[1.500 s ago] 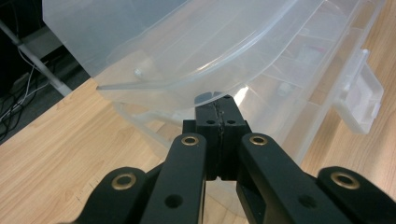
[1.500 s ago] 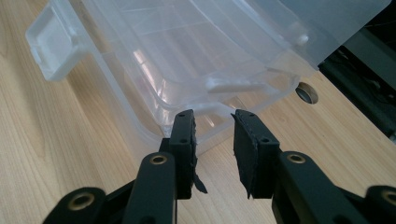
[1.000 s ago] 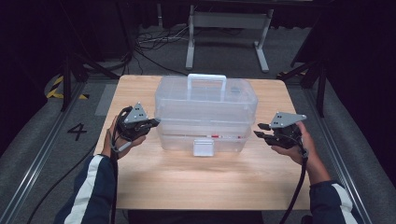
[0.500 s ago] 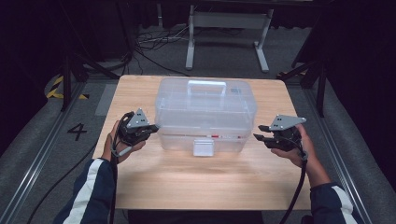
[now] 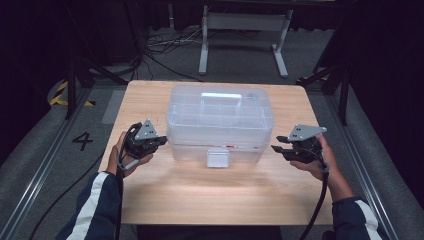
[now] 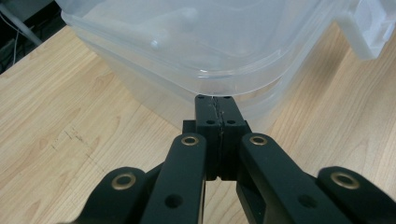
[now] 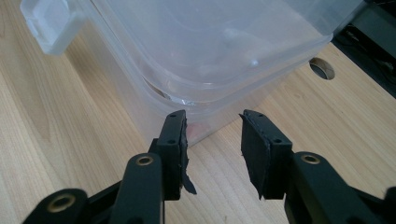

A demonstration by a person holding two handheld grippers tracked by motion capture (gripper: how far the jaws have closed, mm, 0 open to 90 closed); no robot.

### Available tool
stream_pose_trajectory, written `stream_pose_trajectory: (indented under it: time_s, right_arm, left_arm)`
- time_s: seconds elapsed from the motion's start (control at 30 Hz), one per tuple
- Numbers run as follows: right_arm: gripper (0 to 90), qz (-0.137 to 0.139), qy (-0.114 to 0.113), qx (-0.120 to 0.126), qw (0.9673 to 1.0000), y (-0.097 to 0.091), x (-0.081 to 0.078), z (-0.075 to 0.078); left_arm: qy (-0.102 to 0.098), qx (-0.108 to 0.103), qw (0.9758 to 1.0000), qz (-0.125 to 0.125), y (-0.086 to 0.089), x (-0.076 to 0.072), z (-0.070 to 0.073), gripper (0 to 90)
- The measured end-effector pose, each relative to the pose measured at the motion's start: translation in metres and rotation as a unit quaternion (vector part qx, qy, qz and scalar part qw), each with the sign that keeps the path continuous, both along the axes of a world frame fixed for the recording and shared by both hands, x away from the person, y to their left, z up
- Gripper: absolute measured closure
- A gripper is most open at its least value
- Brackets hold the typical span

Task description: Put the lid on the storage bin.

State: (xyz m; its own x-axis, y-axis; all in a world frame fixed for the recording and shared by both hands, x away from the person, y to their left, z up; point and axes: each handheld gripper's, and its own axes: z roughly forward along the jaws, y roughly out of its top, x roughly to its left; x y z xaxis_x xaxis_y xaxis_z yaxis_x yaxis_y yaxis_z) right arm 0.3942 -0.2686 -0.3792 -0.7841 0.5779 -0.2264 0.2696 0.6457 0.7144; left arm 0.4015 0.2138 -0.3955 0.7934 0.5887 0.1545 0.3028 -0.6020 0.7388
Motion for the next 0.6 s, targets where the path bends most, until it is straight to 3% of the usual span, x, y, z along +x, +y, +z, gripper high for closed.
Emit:
stream_pose_trajectory:
  time_s: [0.3,0.6]
  right_arm:
    - [61.1,0.002,0.002,-0.001,1.0000,-0.0002,0.0000,-0.0012]
    - [59.8,0.003,0.002,-0.005,1.0000,0.0024,0.0004,-0.0041]
  left_arm:
    - [0.000,0.012,0.9999,0.001,-0.0001,-0.0033,-0.0032,90.0]
    - [0.000,0.010,0.9999,-0.006,-0.0001,-0.0064,-0.0041,90.0]
